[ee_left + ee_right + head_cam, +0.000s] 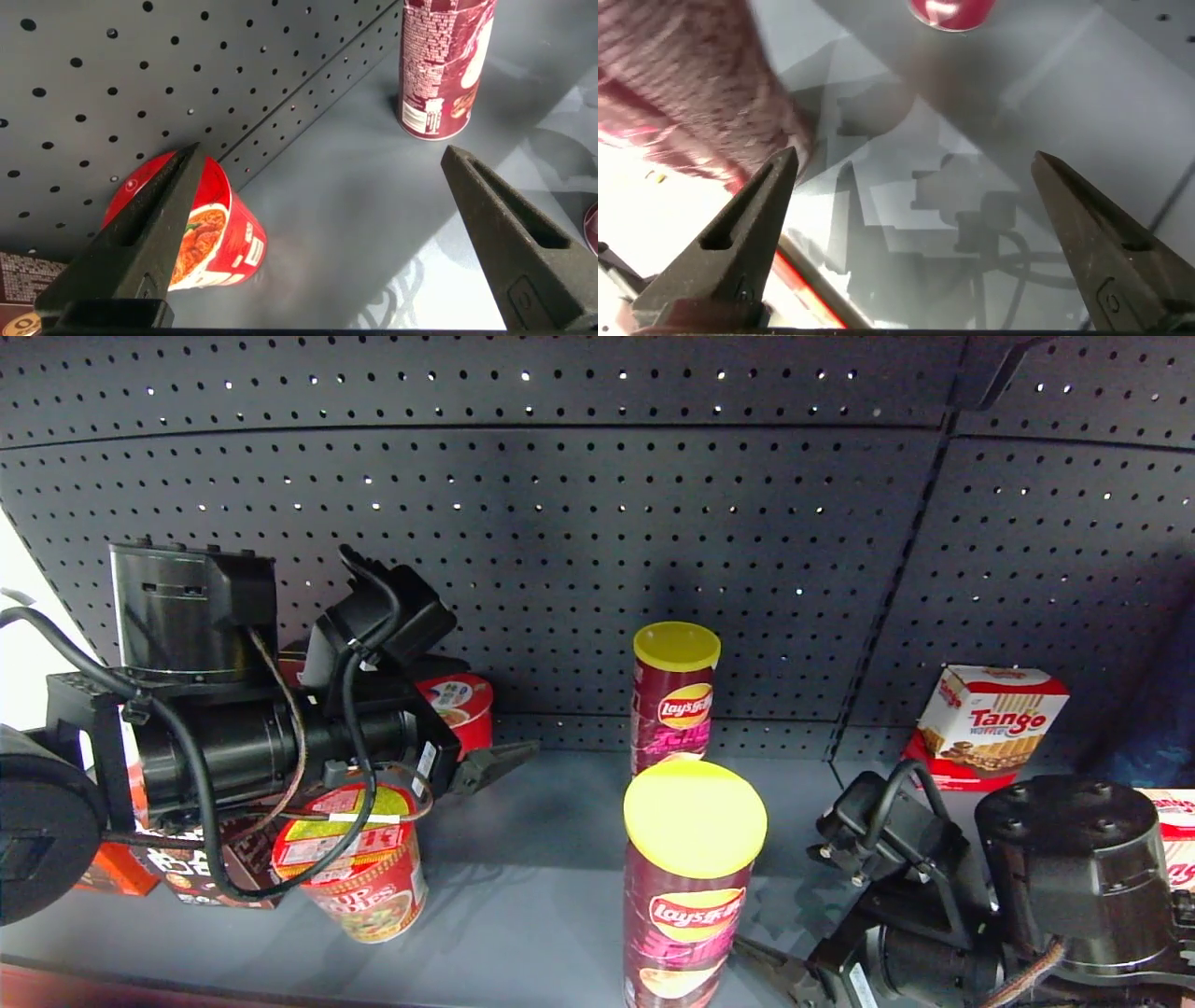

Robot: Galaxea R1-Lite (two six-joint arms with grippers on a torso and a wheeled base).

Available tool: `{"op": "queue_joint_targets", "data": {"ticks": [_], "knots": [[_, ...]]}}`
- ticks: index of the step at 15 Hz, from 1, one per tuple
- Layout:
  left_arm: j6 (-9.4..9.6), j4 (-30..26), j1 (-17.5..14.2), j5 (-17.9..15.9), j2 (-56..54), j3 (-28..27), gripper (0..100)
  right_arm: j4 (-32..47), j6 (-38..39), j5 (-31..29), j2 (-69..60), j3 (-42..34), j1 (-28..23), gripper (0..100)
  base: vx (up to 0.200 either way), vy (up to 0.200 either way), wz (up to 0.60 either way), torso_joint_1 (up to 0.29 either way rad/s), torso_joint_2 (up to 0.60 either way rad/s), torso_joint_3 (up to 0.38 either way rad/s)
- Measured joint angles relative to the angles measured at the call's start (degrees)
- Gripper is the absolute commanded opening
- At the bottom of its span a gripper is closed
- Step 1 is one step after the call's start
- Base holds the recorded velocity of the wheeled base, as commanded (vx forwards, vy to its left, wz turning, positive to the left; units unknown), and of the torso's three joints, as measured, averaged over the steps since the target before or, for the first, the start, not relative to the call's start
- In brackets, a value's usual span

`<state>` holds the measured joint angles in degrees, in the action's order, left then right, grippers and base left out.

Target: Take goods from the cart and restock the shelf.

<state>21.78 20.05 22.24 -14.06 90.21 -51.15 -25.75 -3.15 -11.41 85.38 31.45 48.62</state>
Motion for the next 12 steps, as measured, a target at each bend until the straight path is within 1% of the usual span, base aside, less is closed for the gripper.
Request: {"op": "queue_joint_targets", "data": {"ticks": [3, 7, 12], "knots": [[0.02, 0.0, 0.0, 0.0, -0.2, 0.0, 100, 0.0, 0.0, -0.3, -0.5, 2.3, -3.9, 100, 0.0, 0.0, 0.0, 0.0, 0.0, 0.0], [0.02, 0.0, 0.0, 0.2, -0.2, 0.1, 100, 0.1, -0.1, -1.5, 0.8, 8.8, -9.6, 100, 0.0, 0.0, 0.0, 0.0, 0.0, 0.0], [0.0, 0.0, -0.5, 0.3, -0.4, 0.0, 100, -0.3, -0.1, -1.6, 1.8, 11.7, -11.4, 100, 0.0, 0.0, 0.0, 0.0, 0.0, 0.0]]}}
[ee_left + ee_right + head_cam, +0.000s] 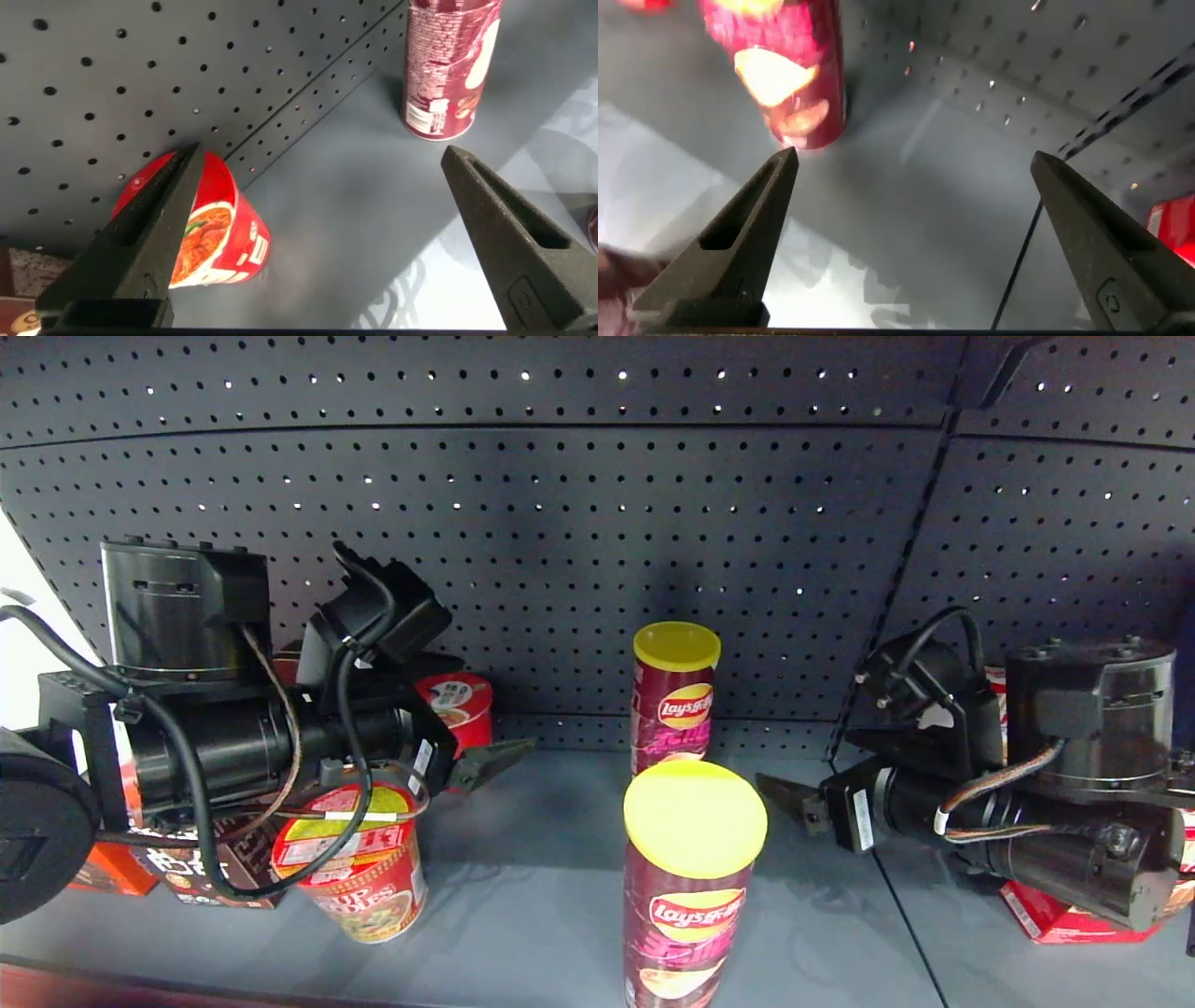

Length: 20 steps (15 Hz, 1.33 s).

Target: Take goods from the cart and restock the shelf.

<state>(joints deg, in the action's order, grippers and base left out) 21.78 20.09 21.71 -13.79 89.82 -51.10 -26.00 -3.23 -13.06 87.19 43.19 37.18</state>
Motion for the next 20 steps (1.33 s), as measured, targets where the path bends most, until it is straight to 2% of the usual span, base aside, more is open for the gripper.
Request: {"op": "queue_joint_targets", "data": {"ticks": [3, 9, 15, 20], "knots": [[0.0, 0.0, -0.8, 0.0, -1.2, 0.0, 100, -0.5, 0.0, -0.7, -0.3, 2.4, -0.7, 100, 0.0, 0.0, 0.0, 0.0, 0.0, 0.0], [-0.13, -0.1, -4.8, 0.0, -5.8, 2.1, 100, -2.6, 0.0, -1.1, -2.3, 3.8, -2.5, 100, 0.0, 0.0, 0.0, 0.0, 0.0, 0.0], [-0.09, 0.0, -5.2, -0.1, -6.7, 2.4, 100, -2.2, -0.1, -4.5, -2.7, 4.3, -2.0, 100, 0.0, 0.0, 0.0, 0.0, 0.0, 0.0], [-0.13, 0.0, -5.3, -0.1, -6.8, 2.2, 100, -2.2, -0.2, -4.8, -2.4, 3.8, -1.9, 100, 0.0, 0.0, 0.0, 0.0, 0.0, 0.0]]}}
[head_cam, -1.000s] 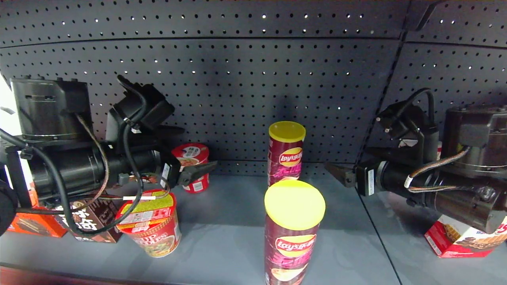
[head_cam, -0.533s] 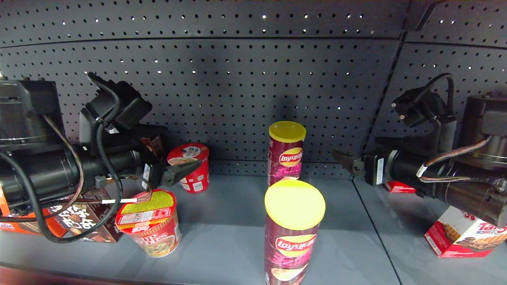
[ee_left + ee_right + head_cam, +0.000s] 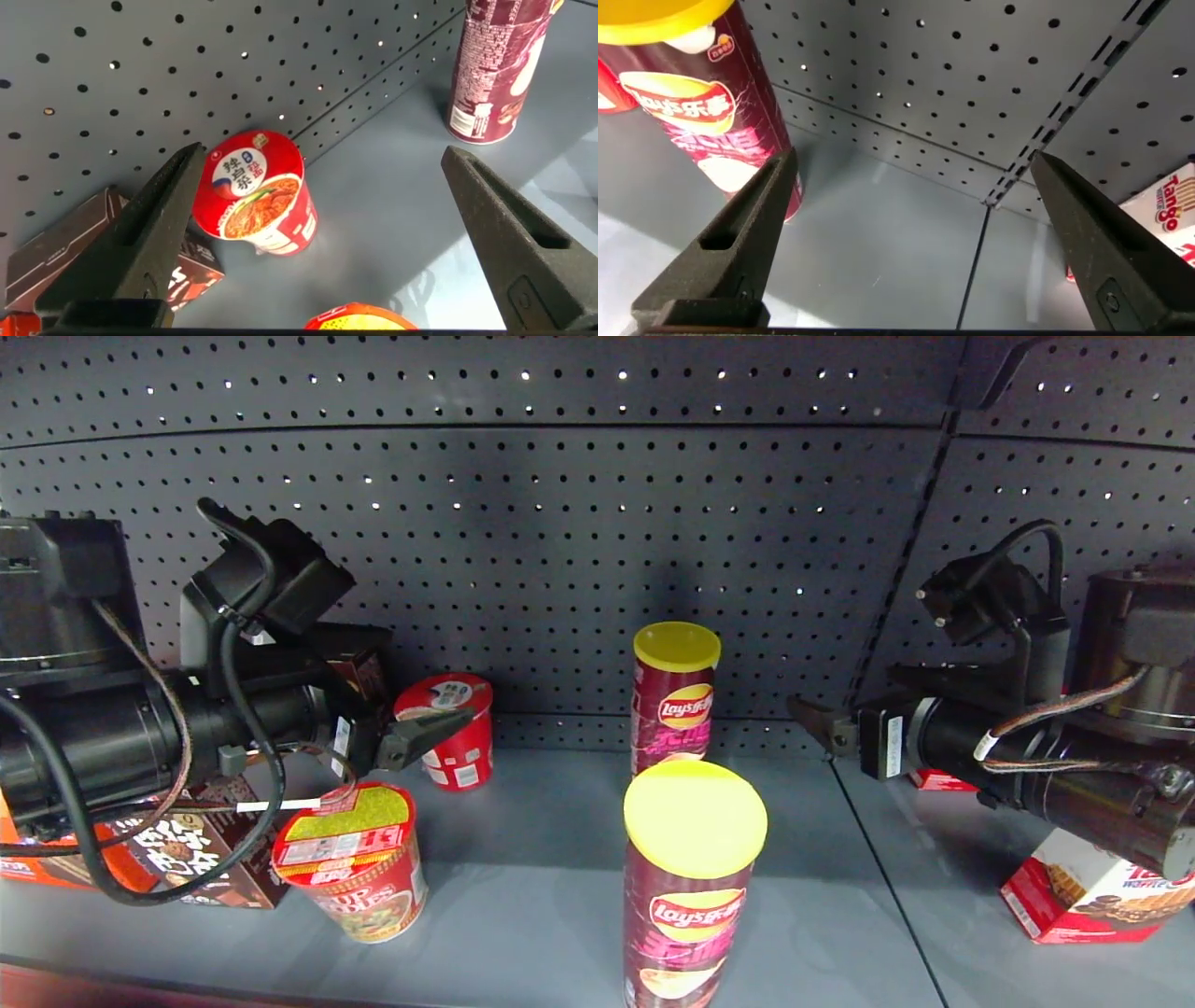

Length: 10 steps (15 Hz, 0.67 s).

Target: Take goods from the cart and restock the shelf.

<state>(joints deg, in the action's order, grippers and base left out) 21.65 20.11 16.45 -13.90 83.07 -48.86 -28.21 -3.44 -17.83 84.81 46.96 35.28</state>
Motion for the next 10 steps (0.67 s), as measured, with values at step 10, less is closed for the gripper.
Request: {"op": "queue_joint_targets", "data": {"ticks": [10], "knots": [[-0.04, 0.0, -0.1, -0.1, 0.1, 0.1, 100, -0.5, 0.0, 0.8, 0.6, 0.0, 0.1, 100, 0.0, 0.0, -0.12, 0.0, 0.0, 0.001]]}}
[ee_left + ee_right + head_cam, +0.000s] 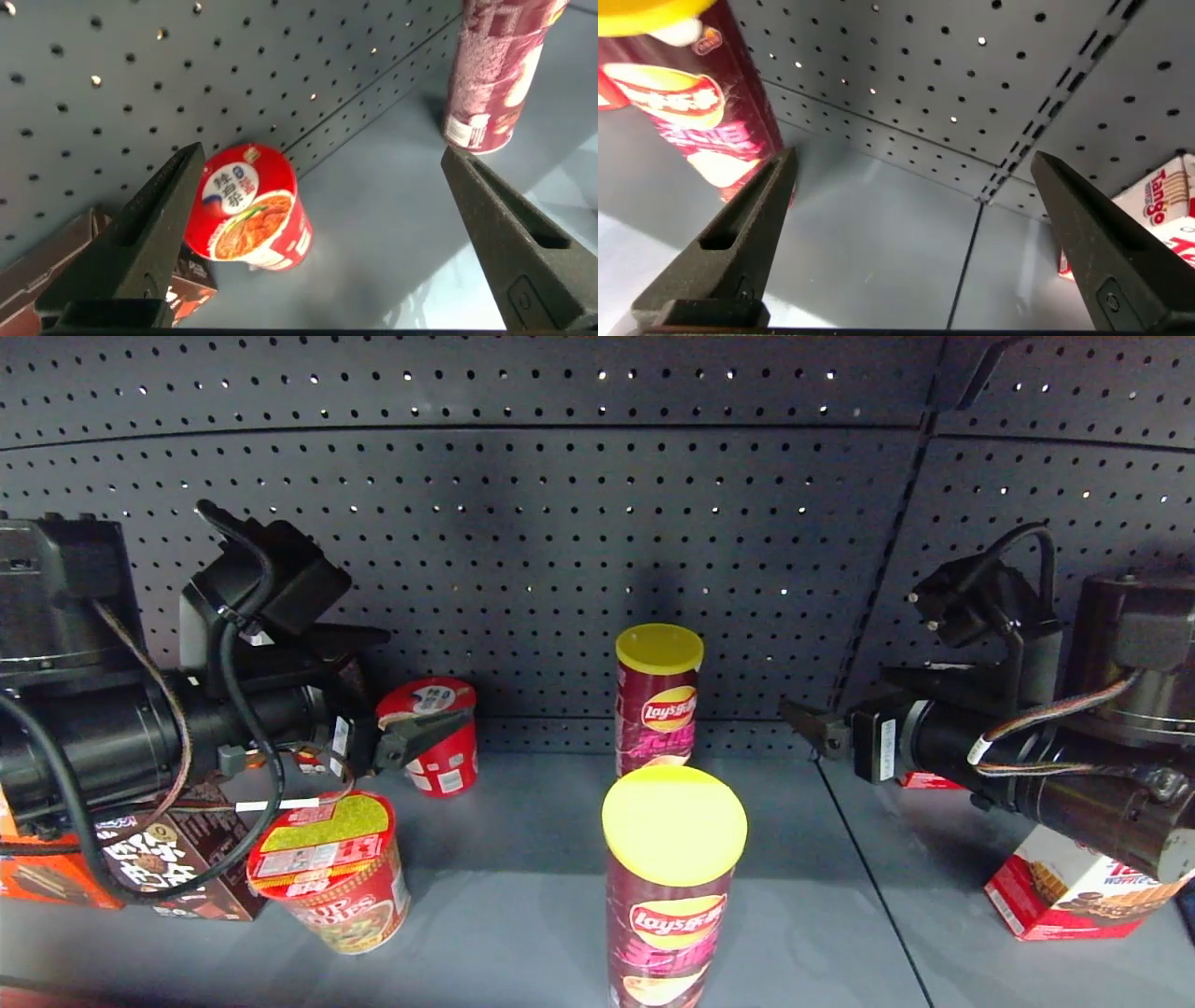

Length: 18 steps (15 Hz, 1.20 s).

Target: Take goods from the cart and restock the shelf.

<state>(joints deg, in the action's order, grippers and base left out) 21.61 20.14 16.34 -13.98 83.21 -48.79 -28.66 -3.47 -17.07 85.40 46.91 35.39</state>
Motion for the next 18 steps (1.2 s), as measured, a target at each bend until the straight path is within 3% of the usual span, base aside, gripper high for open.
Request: {"op": "queue_joint_targets", "data": {"ticks": [4, 14, 18], "knots": [[0.06, 1.0, -0.5, -0.1, 0.0, 0.1, 100, -0.8, 0.0, 2.8, 0.5, 0.3, -0.4, 100, 0.0, 0.0, 0.0, 0.0, 0.0, 0.0], [0.3, 1.0, -0.1, -0.3, 1.7, -1.8, 100, -2.4, 0.0, 2.8, 7.8, 2.1, -1.1, 100, 0.0, 0.0, 0.0, 0.0, 0.0, 0.0], [0.66, 0.4, 5.0, -0.3, 1.9, 0.0, 100, -2.4, 0.1, 2.9, 8.3, 0.8, -1.6, 100, 0.0, 0.0, 0.0, 0.0, 0.0, 0.0]]}}
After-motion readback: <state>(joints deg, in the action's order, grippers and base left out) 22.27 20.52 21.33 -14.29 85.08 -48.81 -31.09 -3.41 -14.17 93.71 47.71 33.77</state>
